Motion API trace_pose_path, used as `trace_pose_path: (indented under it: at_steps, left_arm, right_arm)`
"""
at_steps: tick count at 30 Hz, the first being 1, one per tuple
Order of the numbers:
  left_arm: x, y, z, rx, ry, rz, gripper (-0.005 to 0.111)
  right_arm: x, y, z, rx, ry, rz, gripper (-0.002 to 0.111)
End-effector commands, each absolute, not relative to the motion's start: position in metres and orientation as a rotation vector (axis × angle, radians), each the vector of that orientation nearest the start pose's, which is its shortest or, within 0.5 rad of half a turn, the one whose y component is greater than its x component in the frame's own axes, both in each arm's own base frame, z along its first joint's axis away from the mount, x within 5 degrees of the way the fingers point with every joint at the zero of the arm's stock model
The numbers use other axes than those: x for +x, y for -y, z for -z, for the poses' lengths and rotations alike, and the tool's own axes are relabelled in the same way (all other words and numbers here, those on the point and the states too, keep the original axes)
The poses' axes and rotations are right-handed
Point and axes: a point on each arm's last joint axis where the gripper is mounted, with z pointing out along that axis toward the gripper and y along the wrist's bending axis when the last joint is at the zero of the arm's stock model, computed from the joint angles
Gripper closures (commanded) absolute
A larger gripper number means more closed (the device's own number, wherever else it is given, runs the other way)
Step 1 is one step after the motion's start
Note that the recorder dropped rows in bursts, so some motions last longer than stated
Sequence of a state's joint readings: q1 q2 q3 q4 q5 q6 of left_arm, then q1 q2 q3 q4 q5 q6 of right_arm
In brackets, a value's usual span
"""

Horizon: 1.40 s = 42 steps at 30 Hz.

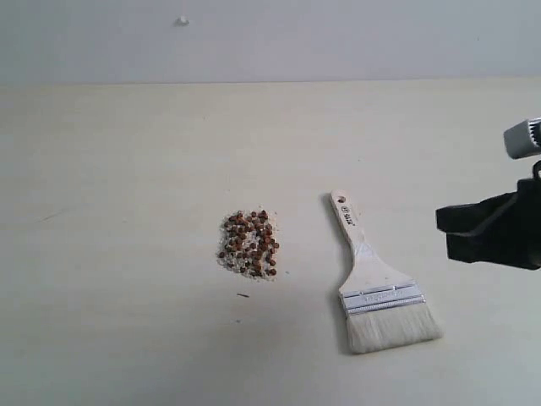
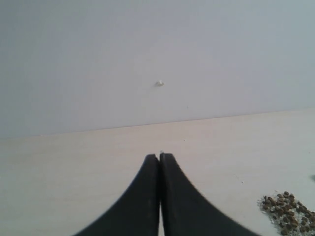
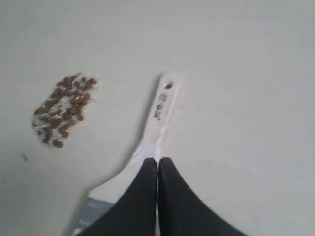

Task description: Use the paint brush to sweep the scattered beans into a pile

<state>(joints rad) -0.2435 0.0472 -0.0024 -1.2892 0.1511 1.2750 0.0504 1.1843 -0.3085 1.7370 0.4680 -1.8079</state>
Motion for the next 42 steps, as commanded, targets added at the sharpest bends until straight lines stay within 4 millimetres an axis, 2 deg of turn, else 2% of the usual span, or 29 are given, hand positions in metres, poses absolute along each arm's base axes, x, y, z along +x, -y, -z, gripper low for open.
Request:
trace_pose_path:
  at_steps: [1,2,3,6,10,14,20,23,25,29,33,39,42]
  left_arm:
    - [0.054,0.027,-0.207,0.292,-1.549,0.322,0.107]
    - [0.054,0.027,-0.207,0.292,-1.549,0.322,0.107]
    - [0.054,0.027,-0.207,0.292,-1.549,0.322,0.107]
    - [0.054,0.027,-0.207,0.292,-1.549,0.322,0.107]
    - [0.054,0.027,-0.207,0.292,-1.549,0.322,0.107]
    - [0.054,0.027,-0.207,0.292,-1.549,0.322,0.107]
    - [0.054,0.027,-0.207,0.292,-1.549,0.322,0.107]
    - [0.054,0.027,-0.207,0.292,-1.549,0.322,0.107]
    - [0.054,0.027,-0.207,0.292,-1.549,0.322,0.107]
    - [0.054,0.027,-0.207,0.292,-1.549,0.322,0.107]
    - [0.054,0.027,-0.207,0.292,-1.549,0.322,0.107]
    - [0.054,0.027,-0.207,0.292,-1.549,0.322,0.107]
    - [0.054,0.027,-0.207,0.292,-1.549,0.322,0.107]
  right_arm:
    - [0.166,-0.036,-0.22,-0.287,-2.037,-0.323,0.108]
    - [0.162,-0.034,-0.227,-0.28,-2.001,-0.299,0.108]
    - [0.149,-0.031,-0.243,-0.268,-1.898,-0.252,0.108]
    - [0.118,-0.028,-0.272,-0.261,-1.681,-0.218,0.108]
    - [0.1,-0.027,-0.284,-0.227,-1.576,-0.234,0.108]
    - [0.1,-0.028,-0.284,-0.2,-1.58,-0.285,0.108]
    - [0.099,-0.023,-0.279,-0.158,-1.648,-0.245,0.108]
    - [0.095,-0.016,-0.274,-0.076,-1.705,-0.2,0.108]
    - [0.091,-0.012,-0.275,0.018,-1.705,-0.213,0.108]
    - [0.077,-0.006,-0.279,0.013,-1.648,-0.111,0.108]
    - [0.06,-0.002,-0.281,0.038,-1.573,-0.089,0.108]
    - [0.046,0.001,-0.255,0.012,-1.554,-0.022,0.108]
    - [0.048,0.001,-0.237,-0.009,-1.586,0.01,0.108]
